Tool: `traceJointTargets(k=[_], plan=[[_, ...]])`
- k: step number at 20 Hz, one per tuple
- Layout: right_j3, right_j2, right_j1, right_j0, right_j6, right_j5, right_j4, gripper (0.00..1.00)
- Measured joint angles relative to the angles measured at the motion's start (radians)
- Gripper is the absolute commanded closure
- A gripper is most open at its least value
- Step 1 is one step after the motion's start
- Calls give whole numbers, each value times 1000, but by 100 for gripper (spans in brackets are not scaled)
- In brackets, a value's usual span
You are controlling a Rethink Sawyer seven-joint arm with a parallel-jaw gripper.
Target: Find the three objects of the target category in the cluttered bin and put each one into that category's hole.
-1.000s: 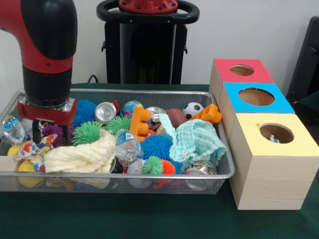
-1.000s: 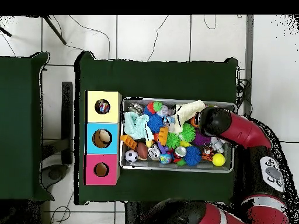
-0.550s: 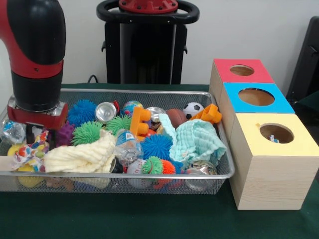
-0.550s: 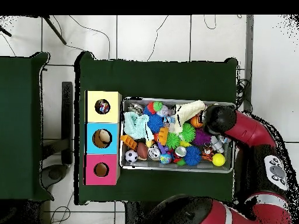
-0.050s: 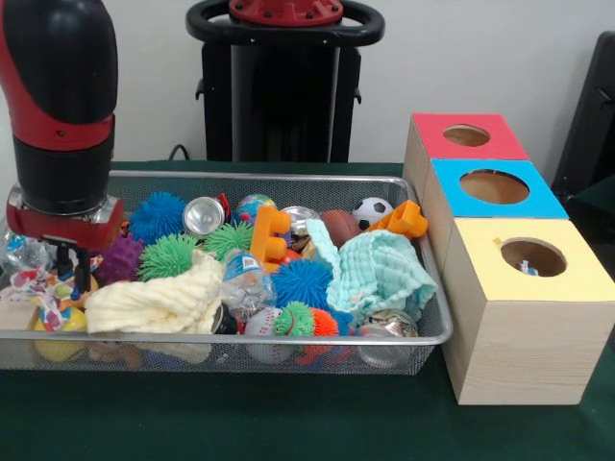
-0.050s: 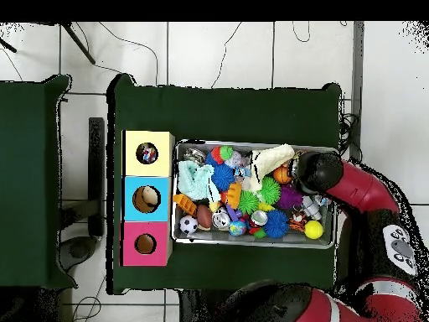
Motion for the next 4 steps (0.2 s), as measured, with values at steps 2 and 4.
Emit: traceJointTargets(k=[2,4], plan=[[0,1,0,-3,0,0,0,100],[0,1,0,-6,0,0,0,100]])
